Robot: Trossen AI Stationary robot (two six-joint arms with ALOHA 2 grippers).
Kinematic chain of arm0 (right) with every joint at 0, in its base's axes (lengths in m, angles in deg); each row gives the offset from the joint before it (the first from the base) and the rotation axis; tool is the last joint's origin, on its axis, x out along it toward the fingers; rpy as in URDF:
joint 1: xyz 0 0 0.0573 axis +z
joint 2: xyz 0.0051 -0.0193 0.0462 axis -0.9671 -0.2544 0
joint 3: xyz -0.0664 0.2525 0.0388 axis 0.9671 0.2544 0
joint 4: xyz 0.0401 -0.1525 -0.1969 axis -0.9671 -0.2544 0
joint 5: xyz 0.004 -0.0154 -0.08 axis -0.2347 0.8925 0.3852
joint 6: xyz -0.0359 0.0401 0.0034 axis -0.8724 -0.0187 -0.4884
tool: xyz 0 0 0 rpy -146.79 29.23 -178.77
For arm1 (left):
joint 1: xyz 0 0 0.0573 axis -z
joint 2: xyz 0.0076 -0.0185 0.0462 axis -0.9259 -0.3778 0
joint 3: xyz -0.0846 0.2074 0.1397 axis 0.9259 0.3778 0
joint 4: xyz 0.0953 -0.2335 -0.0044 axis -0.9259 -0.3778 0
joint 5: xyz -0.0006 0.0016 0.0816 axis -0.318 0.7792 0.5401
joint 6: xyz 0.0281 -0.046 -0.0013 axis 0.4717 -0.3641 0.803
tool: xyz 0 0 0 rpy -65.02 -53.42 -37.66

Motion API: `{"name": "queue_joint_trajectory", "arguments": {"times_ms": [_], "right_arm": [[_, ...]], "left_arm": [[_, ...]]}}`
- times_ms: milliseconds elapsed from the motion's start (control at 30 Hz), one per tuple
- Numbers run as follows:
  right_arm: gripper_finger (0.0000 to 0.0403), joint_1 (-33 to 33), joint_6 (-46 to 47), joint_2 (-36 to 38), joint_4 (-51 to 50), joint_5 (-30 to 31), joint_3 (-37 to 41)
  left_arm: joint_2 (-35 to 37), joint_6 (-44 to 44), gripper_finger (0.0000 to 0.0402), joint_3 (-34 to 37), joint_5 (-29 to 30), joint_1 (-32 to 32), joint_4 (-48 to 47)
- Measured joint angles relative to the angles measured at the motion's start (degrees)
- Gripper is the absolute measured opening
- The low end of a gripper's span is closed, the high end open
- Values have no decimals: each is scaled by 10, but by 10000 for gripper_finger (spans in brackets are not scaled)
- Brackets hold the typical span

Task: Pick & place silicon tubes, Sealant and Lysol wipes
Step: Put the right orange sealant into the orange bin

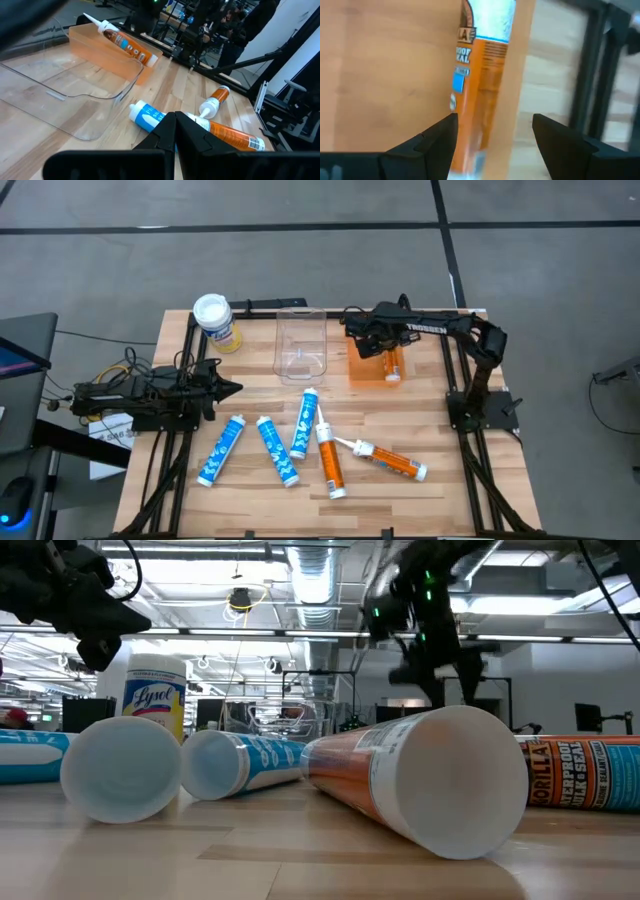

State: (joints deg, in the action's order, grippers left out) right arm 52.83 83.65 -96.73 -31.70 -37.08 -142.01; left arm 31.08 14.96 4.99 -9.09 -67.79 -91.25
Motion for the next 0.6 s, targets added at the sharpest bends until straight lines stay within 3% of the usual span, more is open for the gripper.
{"name": "queue_joint_trajectory", "arguments": {"times_ms": [167, 333, 600], "right_arm": [[249, 90, -72, 1, -104, -19, -90], [249, 212, -154, 18, -101, -99, -101], [249, 381, -84, 22, -87, -232, -99]], "left_arm": [[0, 0, 0, 0, 0, 0, 0], [0, -1, 0, 0, -12, 0, 0], [0, -1, 0, 0, -12, 0, 0]]}}
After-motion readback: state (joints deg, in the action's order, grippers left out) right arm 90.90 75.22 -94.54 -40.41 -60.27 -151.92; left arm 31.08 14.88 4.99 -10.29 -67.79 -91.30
